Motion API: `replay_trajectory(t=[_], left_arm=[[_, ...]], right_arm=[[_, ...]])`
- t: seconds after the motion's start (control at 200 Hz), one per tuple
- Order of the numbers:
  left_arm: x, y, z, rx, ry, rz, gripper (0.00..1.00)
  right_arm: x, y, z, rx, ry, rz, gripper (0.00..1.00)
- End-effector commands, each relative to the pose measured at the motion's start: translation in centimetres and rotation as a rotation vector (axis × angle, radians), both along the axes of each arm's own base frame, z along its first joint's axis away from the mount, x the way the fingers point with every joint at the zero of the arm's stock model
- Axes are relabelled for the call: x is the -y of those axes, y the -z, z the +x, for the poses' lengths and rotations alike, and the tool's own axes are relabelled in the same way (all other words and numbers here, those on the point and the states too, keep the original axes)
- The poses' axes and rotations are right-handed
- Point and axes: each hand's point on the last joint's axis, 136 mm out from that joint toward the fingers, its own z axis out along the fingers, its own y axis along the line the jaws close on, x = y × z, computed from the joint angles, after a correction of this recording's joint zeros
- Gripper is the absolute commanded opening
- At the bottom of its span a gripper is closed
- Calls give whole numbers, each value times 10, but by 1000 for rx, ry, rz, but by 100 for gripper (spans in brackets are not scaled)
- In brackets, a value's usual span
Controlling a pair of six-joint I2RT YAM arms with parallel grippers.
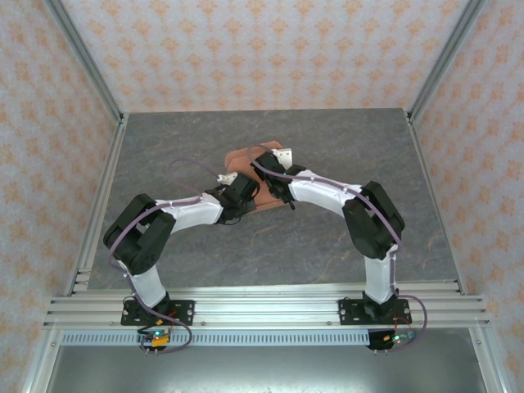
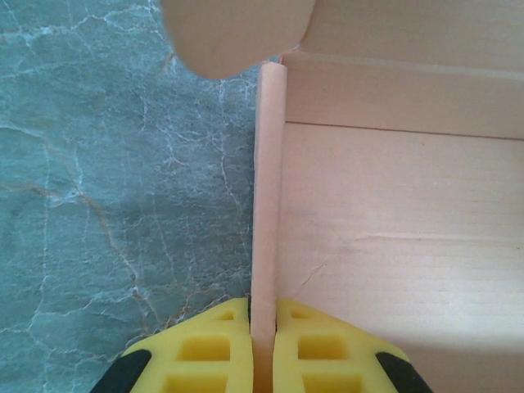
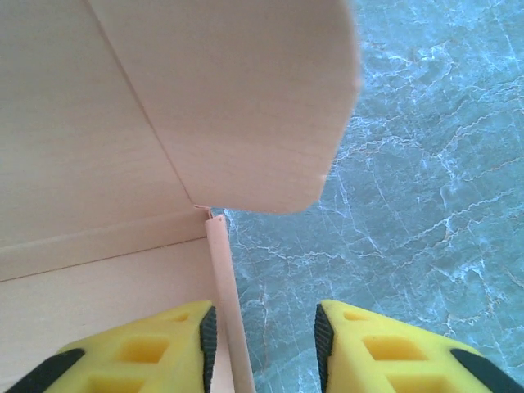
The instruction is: Fold the paper box
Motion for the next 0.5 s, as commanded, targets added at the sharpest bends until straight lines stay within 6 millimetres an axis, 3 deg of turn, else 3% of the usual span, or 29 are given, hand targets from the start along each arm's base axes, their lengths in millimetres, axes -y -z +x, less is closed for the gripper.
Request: replay_trajectory(t=[0.0, 0.11, 0.496], left_arm=[[-3, -6, 3, 14, -23, 23, 0], [-2, -7, 4, 15, -21, 24, 0], [0, -8, 6, 11, -14, 24, 0]], right_arm=[[-1, -10, -8, 12, -3, 59, 40], [1, -8, -15, -3, -10, 97, 39], [1, 23, -17, -103, -28, 140, 21]])
